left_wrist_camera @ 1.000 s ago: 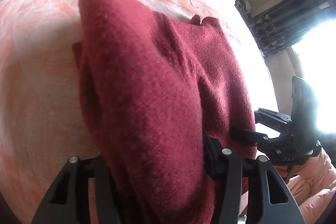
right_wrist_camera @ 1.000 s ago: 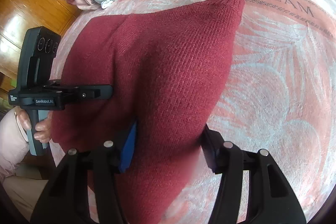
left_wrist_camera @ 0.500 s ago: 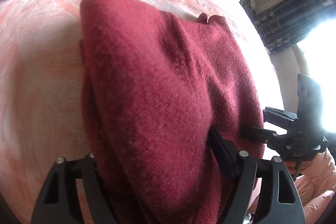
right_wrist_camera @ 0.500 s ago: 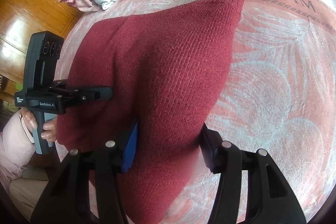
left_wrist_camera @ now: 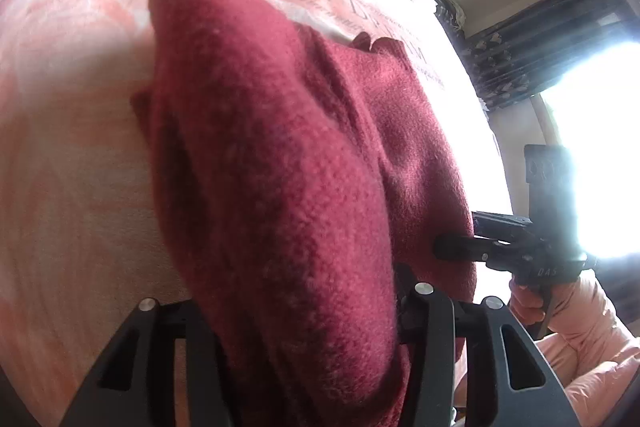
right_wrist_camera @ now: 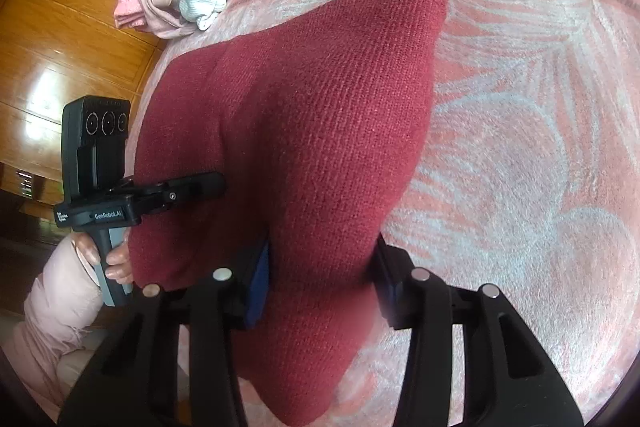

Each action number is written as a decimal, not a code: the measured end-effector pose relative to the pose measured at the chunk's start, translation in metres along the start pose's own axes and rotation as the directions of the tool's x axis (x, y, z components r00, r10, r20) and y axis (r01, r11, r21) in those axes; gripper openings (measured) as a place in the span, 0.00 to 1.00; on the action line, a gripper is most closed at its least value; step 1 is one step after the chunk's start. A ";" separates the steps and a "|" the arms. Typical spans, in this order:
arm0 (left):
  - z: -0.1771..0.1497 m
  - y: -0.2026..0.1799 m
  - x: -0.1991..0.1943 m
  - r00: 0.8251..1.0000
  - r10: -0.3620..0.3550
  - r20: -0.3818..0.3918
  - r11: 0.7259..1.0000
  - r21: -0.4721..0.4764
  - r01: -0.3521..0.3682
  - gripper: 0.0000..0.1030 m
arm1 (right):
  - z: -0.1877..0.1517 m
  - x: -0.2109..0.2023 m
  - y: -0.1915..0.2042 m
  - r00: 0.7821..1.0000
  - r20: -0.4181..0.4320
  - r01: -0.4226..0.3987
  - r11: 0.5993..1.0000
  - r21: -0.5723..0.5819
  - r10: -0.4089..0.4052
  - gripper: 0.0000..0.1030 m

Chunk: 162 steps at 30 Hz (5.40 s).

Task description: Fold small clothes

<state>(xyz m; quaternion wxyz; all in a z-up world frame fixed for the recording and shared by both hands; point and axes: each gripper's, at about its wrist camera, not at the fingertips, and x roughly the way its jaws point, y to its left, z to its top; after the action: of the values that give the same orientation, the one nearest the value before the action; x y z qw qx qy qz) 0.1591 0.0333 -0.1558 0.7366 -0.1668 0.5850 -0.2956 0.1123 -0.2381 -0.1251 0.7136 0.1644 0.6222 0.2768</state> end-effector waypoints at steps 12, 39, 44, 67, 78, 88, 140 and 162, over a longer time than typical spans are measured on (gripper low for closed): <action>0.011 -0.068 0.010 0.999 0.008 0.044 1.000 0.026 -0.009 0.44 | 0.002 -0.065 -0.026 0.997 0.075 -0.015 0.998 0.058 0.011 0.35; 0.038 -0.168 0.143 0.999 0.044 0.020 0.992 0.114 -0.046 0.71 | -0.028 -0.130 -0.171 0.989 0.132 0.043 0.980 0.192 -0.069 0.60; 0.012 -0.163 0.110 0.993 0.116 0.031 0.993 0.018 -0.116 0.74 | -0.060 -0.150 -0.163 0.992 0.125 -0.014 0.969 0.246 -0.018 0.67; -0.082 -0.183 0.093 0.892 0.445 0.074 0.874 0.180 -0.451 0.78 | -0.131 -0.125 -0.144 0.993 -0.022 0.116 0.971 0.209 -0.114 0.14; -0.090 -0.184 0.096 0.888 0.451 0.090 0.880 0.118 -0.460 0.84 | -0.129 -0.113 -0.128 0.966 -0.008 0.256 0.954 0.154 -0.258 0.41; -0.101 -0.216 0.050 0.856 0.503 0.119 0.862 0.011 -0.508 0.86 | -0.147 -0.193 -0.065 0.814 0.209 0.508 0.839 0.195 -0.541 0.69; -0.163 -0.287 -0.037 0.692 0.633 0.348 0.729 0.032 -0.684 0.95 | -0.200 -0.190 0.020 0.754 0.294 0.552 0.809 0.201 -0.587 0.85; -0.162 -0.284 -0.034 0.694 0.635 0.340 0.726 0.047 -0.687 0.95 | -0.200 -0.186 0.017 0.750 0.275 0.568 0.798 0.199 -0.602 0.87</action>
<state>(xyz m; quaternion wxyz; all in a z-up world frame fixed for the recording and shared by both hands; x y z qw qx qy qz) -0.0697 -0.1474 -0.0040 0.8847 0.0759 0.4591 -0.0299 -0.0999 -0.3578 -0.0015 0.8470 0.0408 0.5295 -0.0241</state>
